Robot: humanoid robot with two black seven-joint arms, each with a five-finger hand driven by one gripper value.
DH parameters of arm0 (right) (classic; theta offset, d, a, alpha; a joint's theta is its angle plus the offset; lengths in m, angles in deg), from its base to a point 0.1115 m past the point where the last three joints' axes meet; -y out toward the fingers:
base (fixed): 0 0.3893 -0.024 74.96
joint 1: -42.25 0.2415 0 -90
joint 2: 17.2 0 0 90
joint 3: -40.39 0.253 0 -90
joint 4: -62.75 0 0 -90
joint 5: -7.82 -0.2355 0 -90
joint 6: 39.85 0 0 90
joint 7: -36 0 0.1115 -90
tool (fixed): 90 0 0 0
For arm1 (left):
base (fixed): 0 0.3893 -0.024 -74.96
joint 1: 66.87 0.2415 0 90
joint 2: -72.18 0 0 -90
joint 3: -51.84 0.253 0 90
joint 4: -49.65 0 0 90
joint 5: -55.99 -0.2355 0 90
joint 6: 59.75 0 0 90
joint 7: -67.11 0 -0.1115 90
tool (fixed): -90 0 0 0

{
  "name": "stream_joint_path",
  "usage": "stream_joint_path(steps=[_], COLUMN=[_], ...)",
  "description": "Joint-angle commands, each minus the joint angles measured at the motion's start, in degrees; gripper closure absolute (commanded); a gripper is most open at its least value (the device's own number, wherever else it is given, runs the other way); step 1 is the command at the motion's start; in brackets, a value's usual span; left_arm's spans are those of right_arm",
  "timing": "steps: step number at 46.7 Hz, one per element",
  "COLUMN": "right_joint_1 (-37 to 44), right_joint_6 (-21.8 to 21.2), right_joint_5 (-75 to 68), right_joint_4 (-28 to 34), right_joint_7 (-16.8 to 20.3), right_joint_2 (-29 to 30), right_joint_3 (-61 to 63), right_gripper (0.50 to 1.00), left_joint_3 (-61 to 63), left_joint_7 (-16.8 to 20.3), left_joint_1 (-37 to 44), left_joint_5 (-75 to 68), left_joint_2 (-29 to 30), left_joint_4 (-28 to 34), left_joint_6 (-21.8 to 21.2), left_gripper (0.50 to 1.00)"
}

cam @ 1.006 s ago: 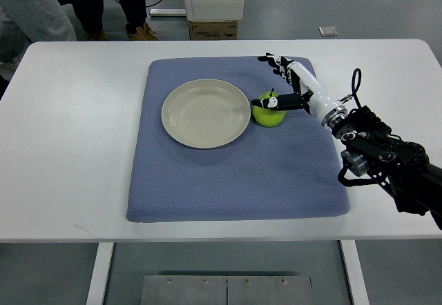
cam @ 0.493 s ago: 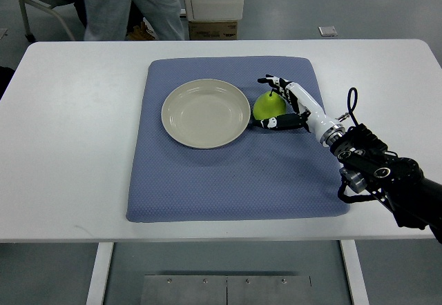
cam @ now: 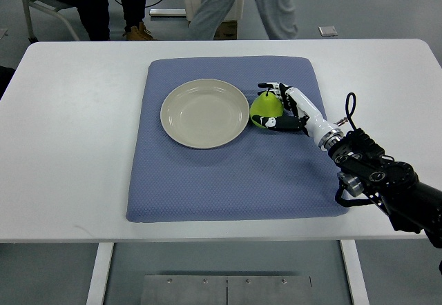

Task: Place pear on plate with right hand
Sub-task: 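Lift the pear with the right hand off the mat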

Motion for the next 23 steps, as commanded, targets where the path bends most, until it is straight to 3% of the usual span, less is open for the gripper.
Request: stream_joint_path(steps=[1, 16, 23], right_joint_1=[0.09, 5.45, 8.79], right_joint_6=[0.09, -0.08, -1.14], right_joint_5=[-0.15, -0.77, -0.77], right_joint_4=[-0.55, -0.02, 0.68], right_joint_7=[0.01, 0.11, 2.66], right_joint_2=[0.43, 0.09, 0.17], right_joint_3=[0.26, 2.46, 4.83], right_gripper=[1.000, 1.000, 1.000], left_joint_3=[0.00, 0.00, 0.00], left_joint_7=[0.00, 0.00, 0.00], left_joint_1=[0.00, 0.00, 0.00], left_joint_5=[0.00, 0.00, 0.00], left_joint_2=[0.00, 0.00, 0.00], left_joint_4=[0.00, 0.00, 0.00], left_joint_6=[0.01, 0.01, 0.01], left_gripper=[0.500, 0.500, 0.500])
